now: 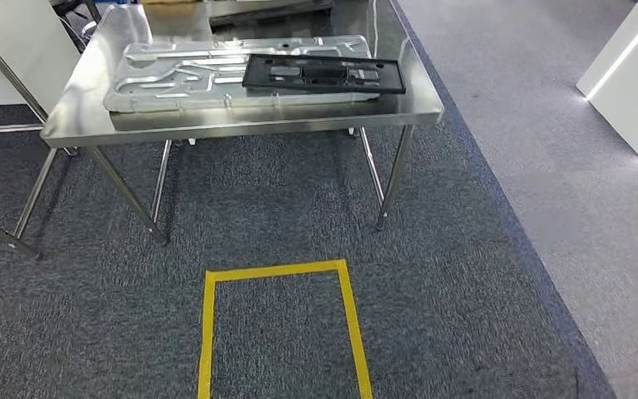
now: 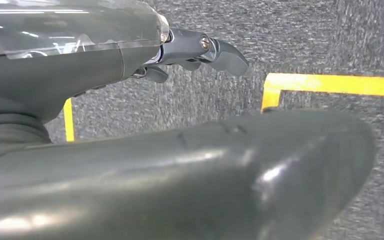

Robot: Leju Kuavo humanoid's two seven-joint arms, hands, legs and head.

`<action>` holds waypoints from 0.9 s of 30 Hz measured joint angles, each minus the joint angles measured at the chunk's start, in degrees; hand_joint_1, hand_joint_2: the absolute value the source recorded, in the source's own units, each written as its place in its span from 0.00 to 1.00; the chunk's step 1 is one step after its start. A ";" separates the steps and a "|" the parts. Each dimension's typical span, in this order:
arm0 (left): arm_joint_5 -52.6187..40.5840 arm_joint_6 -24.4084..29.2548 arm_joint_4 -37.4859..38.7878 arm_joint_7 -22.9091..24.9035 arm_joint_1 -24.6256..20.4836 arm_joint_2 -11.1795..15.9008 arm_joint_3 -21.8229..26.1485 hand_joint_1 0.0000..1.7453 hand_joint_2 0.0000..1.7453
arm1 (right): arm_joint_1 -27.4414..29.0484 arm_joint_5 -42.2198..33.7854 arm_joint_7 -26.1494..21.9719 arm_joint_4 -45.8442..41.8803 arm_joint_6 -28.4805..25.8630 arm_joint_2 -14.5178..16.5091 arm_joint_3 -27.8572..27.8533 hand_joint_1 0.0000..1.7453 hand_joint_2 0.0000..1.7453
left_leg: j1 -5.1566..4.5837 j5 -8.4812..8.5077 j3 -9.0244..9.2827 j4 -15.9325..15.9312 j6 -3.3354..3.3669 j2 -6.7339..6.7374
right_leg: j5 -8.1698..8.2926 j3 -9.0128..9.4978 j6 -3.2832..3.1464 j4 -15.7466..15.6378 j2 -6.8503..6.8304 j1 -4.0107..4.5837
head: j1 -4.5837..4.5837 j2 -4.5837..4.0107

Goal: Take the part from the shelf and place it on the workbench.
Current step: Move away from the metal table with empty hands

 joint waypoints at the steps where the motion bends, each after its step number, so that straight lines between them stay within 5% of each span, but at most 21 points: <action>1: -0.05 -0.01 0.00 0.02 -0.02 0.00 0.00 0.00 0.00 | 0.02 0.01 0.16 0.01 -0.01 0.00 -0.18 0.00 1.00 | -0.04 0.06 -0.11 0.03 -0.31 0.00 | 0.04 -0.09 -0.19 -0.12 0.00 0.11 | 0.00 0.00; 4: -0.15 -0.03 0.01 -0.02 -0.01 -0.01 0.00 0.00 0.00 | 0.07 0.00 0.68 0.03 -0.22 0.03 -0.72 0.00 1.00 | 0.03 -1.21 -0.94 1.68 -1.24 -0.10 | 0.55 -0.18 -1.16 -0.69 -0.09 -0.33 | -0.01 0.00; 8: -0.19 -0.03 0.02 -0.04 0.13 -0.02 0.00 0.00 0.00 | 0.05 -0.05 1.60 0.04 -0.92 0.08 -1.19 0.00 1.00 | 0.68 -8.02 -7.41 15.77 -2.48 -0.25 | 0.82 -0.49 -1.74 -0.82 -0.23 -0.44 | -0.01 0.00; 9: -0.13 -0.02 0.02 -0.04 0.21 -0.01 0.00 0.00 0.00 | 0.06 -0.06 1.91 0.05 -1.19 0.08 -1.34 0.00 1.00 | 0.94 -8.05 -8.13 17.32 -2.87 -0.25 | 0.80 -0.54 -1.75 -0.71 -0.23 -0.49 | -0.01 0.00; 11: 0.13 0.01 0.02 0.03 0.29 0.03 0.01 0.00 0.00 | 0.02 -0.04 2.81 0.07 -1.56 0.15 -1.60 0.00 1.00 | 1.74 -4.86 -6.18 13.28 -3.84 -0.22 | 0.61 -0.57 -1.61 -0.26 -0.14 -0.74 | -0.01 0.00; 12: 0.26 0.01 0.03 0.09 0.27 0.02 0.02 0.00 0.25 | -0.01 -0.02 3.19 0.08 -1.65 0.17 -1.71 0.00 1.00 | 2.24 -2.84 -4.13 8.95 -4.43 -0.22 | 0.37 -0.66 -1.39 0.17 -0.07 -0.82 | -0.01 0.00; 13: 0.37 0.01 0.08 0.19 0.21 -0.03 0.04 0.00 0.50 | -0.05 0.00 3.45 0.08 -1.73 0.14 -1.82 0.00 0.75 | 2.50 -1.60 -2.40 5.22 -4.77 -0.39 | 0.06 -0.87 -1.05 0.78 0.03 -0.78 | 0.00 0.00; 15: 0.48 0.01 0.16 0.31 0.13 -0.13 0.07 0.00 1.00 | -0.14 0.01 3.51 0.07 -1.91 0.08 -2.03 0.00 0.25 | 2.71 -0.96 -1.02 1.78 -4.19 -0.73 | -0.39 -1.36 -0.47 1.73 0.22 -0.44 | 0.00 0.00; 16: 0.54 0.00 0.20 0.32 0.11 -0.15 0.09 0.00 1.00 | -0.16 0.01 3.36 0.07 -1.98 0.08 -2.13 0.00 0.00 | 2.55 -1.11 -1.16 1.84 -3.61 -0.89 | -0.44 -1.54 -0.26 1.93 0.30 -0.35 | 0.00 0.00; 20: 0.87 -0.01 0.20 0.09 0.11 -0.14 0.13 0.00 1.00 | -0.17 -0.09 2.92 0.10 -1.96 0.22 -2.45 0.00 0.00 | 2.14 -0.86 -1.42 2.00 -2.87 -0.90 | -0.09 -1.61 0.32 1.59 0.35 -0.66 | 0.00 0.00; 24: 1.00 -0.03 0.20 -0.11 0.09 -0.11 0.24 0.00 1.00 | -0.20 -0.39 2.52 0.10 -1.54 0.26 -2.68 0.00 1.00 | 1.84 -0.83 -1.50 2.03 -2.62 -0.90 | 0.10 -1.60 0.65 1.37 0.35 -0.86 | 0.00 0.00; 27: 0.97 -0.07 0.20 -0.11 0.11 -0.11 0.32 0.00 1.00 | -0.19 -0.68 2.25 0.10 -1.33 0.28 -2.96 0.00 1.00 | 1.74 -0.82 -1.53 2.04 -2.56 -0.90 | 0.14 -1.61 0.77 1.33 0.35 -0.89 | 0.00 0.00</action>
